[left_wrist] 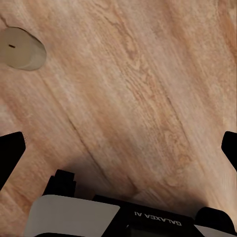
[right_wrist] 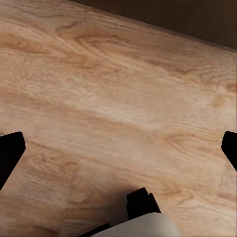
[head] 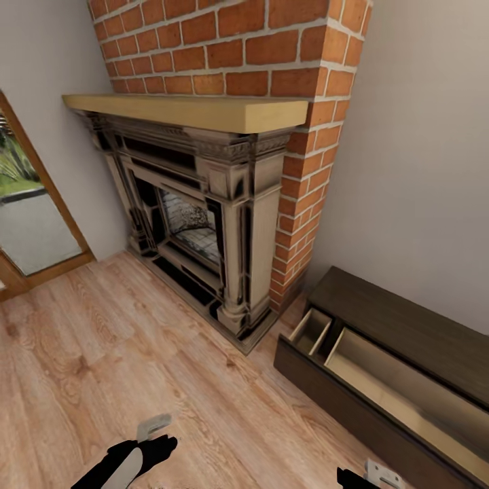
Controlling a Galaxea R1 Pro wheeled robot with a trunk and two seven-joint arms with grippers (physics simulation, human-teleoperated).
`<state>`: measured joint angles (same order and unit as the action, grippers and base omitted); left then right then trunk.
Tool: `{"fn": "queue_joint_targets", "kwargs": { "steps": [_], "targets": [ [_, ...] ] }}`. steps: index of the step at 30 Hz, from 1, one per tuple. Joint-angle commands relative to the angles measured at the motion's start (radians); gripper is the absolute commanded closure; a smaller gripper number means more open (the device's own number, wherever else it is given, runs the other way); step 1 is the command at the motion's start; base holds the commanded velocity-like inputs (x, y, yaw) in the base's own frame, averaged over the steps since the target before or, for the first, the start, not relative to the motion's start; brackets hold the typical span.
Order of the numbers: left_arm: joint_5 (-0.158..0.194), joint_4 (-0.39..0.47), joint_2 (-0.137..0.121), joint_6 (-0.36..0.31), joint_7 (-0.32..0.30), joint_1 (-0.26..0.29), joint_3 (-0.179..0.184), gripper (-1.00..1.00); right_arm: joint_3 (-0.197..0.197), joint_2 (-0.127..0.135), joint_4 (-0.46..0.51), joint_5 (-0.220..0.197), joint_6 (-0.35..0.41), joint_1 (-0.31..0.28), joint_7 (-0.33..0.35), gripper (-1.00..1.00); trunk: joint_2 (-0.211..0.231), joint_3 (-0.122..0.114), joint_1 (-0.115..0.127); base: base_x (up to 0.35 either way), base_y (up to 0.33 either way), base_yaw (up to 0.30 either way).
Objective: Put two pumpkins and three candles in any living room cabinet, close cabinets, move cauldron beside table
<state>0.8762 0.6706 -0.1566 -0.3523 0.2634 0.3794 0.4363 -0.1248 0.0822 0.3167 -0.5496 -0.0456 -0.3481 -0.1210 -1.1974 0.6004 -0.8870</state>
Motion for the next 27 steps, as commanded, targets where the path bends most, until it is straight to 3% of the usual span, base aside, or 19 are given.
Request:
{"fn": "queue_joint_targets", "kwargs": {
  "steps": [1,27],
  "targets": [
    [0.010,0.002,-0.001,0.000,0.010,0.001,0.007,-1.00,-0.009,0.001,0.001,-0.010,-0.003,0.000,-0.005,-1.00,-0.001,0.001,0.000,0.000,0.000,0.288],
    [0.010,0.002,-0.001,0.000,0.010,0.001,0.008,-1.00,-0.009,0.001,0.001,-0.010,-0.003,0.000,-0.005,-1.00,-0.001,0.001,0.000,0.040,0.022,0.288]
  ]
}}
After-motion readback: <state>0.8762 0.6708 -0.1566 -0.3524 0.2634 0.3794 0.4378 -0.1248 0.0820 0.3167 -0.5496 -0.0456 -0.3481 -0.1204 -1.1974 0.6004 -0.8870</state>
